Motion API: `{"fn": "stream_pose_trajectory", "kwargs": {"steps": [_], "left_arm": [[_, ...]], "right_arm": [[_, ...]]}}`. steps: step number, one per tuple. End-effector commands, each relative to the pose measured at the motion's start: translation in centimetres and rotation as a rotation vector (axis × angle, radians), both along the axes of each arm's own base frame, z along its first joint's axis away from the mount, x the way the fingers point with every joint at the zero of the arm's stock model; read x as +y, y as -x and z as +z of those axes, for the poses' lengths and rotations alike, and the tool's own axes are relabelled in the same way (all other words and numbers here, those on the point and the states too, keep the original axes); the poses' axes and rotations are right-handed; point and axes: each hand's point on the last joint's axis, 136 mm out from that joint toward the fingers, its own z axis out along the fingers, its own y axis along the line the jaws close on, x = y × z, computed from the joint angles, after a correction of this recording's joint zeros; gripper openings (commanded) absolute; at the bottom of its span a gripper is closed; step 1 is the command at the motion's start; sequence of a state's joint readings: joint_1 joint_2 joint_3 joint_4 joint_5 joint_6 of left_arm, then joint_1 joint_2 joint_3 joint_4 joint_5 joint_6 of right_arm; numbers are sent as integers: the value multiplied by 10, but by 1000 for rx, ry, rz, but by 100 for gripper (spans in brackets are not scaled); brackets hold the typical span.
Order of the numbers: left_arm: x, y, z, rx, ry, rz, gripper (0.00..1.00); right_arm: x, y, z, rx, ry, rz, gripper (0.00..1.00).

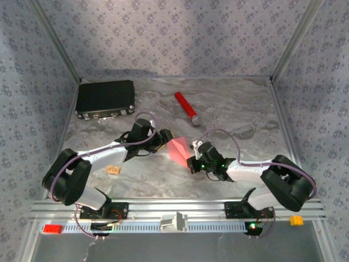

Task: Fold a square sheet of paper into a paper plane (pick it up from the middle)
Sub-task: Fourth fold the wing at the center of the table.

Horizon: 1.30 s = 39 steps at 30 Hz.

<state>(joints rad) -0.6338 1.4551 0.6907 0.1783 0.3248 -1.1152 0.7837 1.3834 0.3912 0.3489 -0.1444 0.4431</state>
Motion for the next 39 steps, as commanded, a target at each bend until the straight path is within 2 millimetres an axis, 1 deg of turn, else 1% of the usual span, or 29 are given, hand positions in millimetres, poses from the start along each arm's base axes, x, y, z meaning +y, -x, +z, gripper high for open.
{"fn": "stream_pose_trajectory", "kwargs": {"steps": [1, 6, 17, 20, 28, 35, 37, 39], "left_arm": [[2, 3, -8, 12, -10, -10, 71], [-1, 3, -11, 21, -4, -20, 70], [-14, 4, -17, 35, 20, -51, 64], [-17, 5, -18, 37, 26, -60, 59], [-29, 4, -18, 35, 42, -93, 38], [-48, 2, -17, 30, 68, -148, 23], [-51, 0, -22, 39, 62, -153, 21], [-50, 1, -31, 65, 38, -147, 17]], "right_arm": [[11, 6, 6, 98, -122, 20, 6], [14, 5, 8, 173, -207, 21, 6], [11, 4, 2, 253, -284, -21, 6], [9, 4, -3, 278, -301, -43, 6], [5, 8, -14, 329, -342, -80, 5], [2, 8, -15, 345, -391, -107, 5], [1, 8, -17, 351, -392, -114, 5], [1, 8, -17, 356, -396, -116, 5]]}}
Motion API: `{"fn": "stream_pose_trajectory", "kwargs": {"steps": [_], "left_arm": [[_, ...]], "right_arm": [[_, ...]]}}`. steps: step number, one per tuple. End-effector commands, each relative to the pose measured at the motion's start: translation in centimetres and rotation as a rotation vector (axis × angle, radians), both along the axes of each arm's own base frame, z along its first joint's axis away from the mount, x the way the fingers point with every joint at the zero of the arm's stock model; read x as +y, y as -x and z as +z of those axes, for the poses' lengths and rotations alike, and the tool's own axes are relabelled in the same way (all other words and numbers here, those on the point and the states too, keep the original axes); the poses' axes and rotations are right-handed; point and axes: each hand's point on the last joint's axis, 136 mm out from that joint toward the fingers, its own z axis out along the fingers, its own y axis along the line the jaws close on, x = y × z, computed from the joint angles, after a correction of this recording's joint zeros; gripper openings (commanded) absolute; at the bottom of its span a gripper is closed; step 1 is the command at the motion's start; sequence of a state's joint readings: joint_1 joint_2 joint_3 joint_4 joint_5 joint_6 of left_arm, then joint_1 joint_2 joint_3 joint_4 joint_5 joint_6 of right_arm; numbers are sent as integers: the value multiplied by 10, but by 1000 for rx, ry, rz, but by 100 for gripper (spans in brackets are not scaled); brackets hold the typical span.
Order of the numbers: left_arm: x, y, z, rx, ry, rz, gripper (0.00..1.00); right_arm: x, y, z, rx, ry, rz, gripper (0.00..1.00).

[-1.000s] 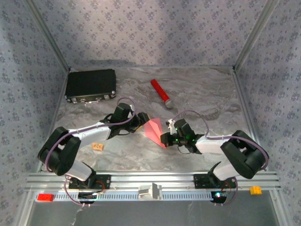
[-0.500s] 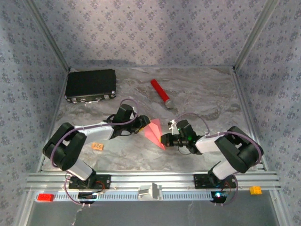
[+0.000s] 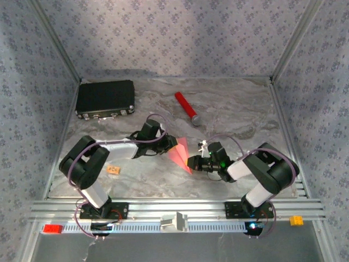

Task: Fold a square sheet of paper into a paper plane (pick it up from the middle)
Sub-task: Fourth fold the wing at the center of the table.

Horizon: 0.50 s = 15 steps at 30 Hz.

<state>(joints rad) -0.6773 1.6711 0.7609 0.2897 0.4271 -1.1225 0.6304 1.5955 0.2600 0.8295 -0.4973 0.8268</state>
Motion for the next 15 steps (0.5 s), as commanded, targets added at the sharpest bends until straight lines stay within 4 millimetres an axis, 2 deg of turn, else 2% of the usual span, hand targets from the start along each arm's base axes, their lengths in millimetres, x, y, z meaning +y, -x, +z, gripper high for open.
{"fn": "stream_pose_trajectory", "kwargs": {"steps": [1, 5, 10, 15], "left_arm": [[-7, -1, -5, 4, -5, -20, 16], [-4, 4, -20, 31, -34, -6, 13], [-3, 6, -24, 28, -27, 0, 13], [7, 11, -37, 53, -81, 22, 12]], "right_arm": [[-4, 4, -7, 44, -8, -15, 5], [-3, 3, -11, 62, -14, -28, 5], [-4, 3, -15, 76, -11, -42, 4], [-6, 2, -15, 81, -15, -51, 4]]}}
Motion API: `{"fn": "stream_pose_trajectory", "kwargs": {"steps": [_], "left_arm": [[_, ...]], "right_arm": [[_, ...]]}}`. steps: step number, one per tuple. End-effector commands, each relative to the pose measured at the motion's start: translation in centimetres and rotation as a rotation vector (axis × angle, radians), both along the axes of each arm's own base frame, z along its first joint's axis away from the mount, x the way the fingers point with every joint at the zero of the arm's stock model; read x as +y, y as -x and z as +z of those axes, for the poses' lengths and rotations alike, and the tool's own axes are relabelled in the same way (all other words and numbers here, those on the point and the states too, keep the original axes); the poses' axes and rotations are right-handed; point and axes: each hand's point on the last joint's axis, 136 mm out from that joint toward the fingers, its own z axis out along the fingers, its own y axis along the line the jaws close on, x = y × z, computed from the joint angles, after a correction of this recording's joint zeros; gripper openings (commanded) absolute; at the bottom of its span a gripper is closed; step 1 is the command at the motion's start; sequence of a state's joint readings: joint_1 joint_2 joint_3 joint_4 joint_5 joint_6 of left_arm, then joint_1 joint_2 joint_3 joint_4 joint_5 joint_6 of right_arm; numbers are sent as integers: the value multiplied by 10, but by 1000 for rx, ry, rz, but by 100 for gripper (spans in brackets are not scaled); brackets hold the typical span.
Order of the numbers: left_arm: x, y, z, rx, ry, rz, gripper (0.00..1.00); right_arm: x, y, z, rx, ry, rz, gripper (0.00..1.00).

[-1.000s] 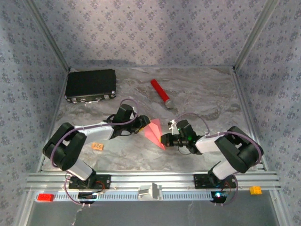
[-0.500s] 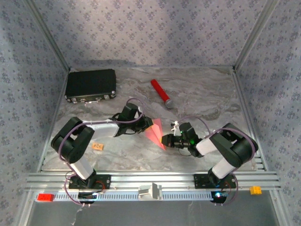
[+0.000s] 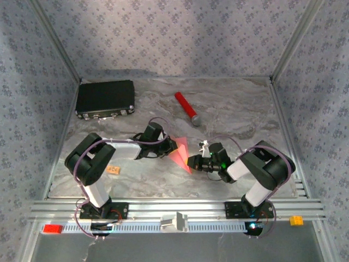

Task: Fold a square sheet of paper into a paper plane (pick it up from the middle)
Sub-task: Fourth fold the wing at the center of the table.

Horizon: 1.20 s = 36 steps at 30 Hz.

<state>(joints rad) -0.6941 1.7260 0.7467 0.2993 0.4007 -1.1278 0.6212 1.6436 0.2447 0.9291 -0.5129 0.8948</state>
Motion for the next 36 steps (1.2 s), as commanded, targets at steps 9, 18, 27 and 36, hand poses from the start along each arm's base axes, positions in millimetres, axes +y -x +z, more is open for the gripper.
{"fn": "stream_pose_trajectory", "kwargs": {"steps": [9, 18, 27, 36], "left_arm": [[15, 14, -35, 70, -83, 20, 10], [21, 16, -44, 85, -118, 30, 9], [19, 15, -43, 80, -113, 26, 9], [17, 13, -40, 64, -107, 21, 9]], "right_arm": [[-7, 4, -6, 52, -23, -21, 4], [-4, 2, 0, 62, -67, -4, 4], [-2, 2, -3, 96, -80, 14, 4], [-5, 1, -10, 138, -92, 5, 4]]}}
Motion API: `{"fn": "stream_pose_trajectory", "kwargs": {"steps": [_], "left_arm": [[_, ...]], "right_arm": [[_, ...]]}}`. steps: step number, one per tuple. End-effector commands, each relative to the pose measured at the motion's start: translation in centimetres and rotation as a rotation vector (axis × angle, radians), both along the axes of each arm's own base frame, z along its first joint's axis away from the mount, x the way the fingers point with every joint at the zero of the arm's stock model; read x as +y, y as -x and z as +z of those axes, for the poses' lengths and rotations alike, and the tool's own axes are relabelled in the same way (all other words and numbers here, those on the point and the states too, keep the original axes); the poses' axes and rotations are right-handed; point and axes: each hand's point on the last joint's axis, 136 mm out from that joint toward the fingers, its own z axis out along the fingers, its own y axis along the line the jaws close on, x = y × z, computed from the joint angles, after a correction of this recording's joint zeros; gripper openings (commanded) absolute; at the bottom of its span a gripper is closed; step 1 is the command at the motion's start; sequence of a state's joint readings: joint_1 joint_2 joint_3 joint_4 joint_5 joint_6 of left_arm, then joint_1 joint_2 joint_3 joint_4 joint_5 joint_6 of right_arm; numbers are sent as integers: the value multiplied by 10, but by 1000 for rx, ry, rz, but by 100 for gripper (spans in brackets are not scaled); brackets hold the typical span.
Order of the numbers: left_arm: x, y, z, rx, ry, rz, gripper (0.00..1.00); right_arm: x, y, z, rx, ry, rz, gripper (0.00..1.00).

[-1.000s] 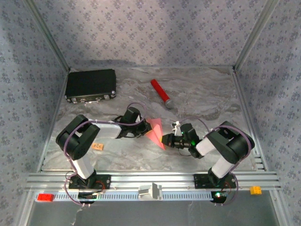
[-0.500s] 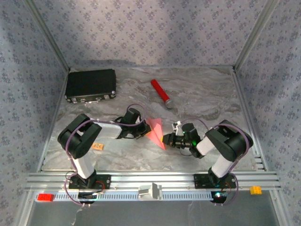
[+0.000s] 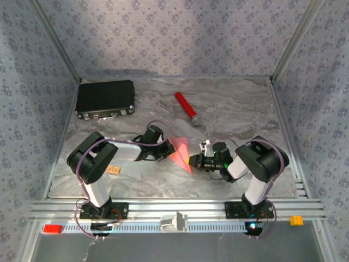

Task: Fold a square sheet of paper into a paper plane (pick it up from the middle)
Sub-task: Fourth fold the wing at the center of the table.

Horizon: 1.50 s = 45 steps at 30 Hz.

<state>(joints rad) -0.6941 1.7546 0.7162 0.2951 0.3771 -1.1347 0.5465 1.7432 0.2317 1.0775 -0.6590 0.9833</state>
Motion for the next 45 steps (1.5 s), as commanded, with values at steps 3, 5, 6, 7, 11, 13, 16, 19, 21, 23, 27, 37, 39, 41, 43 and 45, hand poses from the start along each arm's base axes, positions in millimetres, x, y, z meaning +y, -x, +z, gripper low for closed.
{"fn": "stream_pose_trajectory", "kwargs": {"steps": [3, 5, 6, 7, 11, 13, 16, 19, 21, 23, 27, 37, 39, 41, 43, 45], "left_arm": [[5, 3, -12, 3, -47, -3, 10], [2, 0, -5, -20, -35, -10, 11], [2, -1, -1, -30, -32, -12, 10], [1, -2, 1, -35, -35, -16, 11], [2, -5, 4, -50, -43, -18, 11], [-1, -4, 8, -62, -33, -29, 11], [-4, -6, 19, -100, -22, -40, 12], [-7, -7, 28, -129, -13, -52, 12], [-11, -7, 34, -148, -2, -63, 12], [-17, -8, 40, -165, 14, -73, 12], [-31, -8, 50, -197, 51, -113, 11], [-47, -12, 39, -179, 89, -140, 10], [-49, -13, 36, -174, 86, -141, 10], [-50, -14, 35, -171, 89, -142, 10], [-52, -15, 34, -171, 90, -145, 10], [-52, -15, 31, -169, 81, -146, 10]], "right_arm": [[-3, 1, -11, 56, 17, -12, 4], [-3, 1, -11, 61, 14, -16, 4], [-4, 1, -10, 61, 12, -19, 4], [-4, 1, -10, 62, 13, -21, 4], [-4, 0, -9, 64, 11, -27, 3], [-5, -1, -7, 63, 14, -32, 3], [-6, -3, -6, 57, 26, -43, 3], [-7, -3, -6, 56, 30, -47, 2], [-8, -3, -6, 56, 29, -52, 2], [-8, -4, -6, 57, 28, -55, 2], [-9, -3, -7, 60, 28, -63, 2], [-10, -4, -7, 76, 9, -71, 2], [-10, -3, -8, 81, 9, -70, 2], [-11, -3, -10, 92, 11, -72, 2], [-11, -3, -11, 96, 11, -74, 2], [-11, -3, -12, 104, 14, -71, 2]]}}
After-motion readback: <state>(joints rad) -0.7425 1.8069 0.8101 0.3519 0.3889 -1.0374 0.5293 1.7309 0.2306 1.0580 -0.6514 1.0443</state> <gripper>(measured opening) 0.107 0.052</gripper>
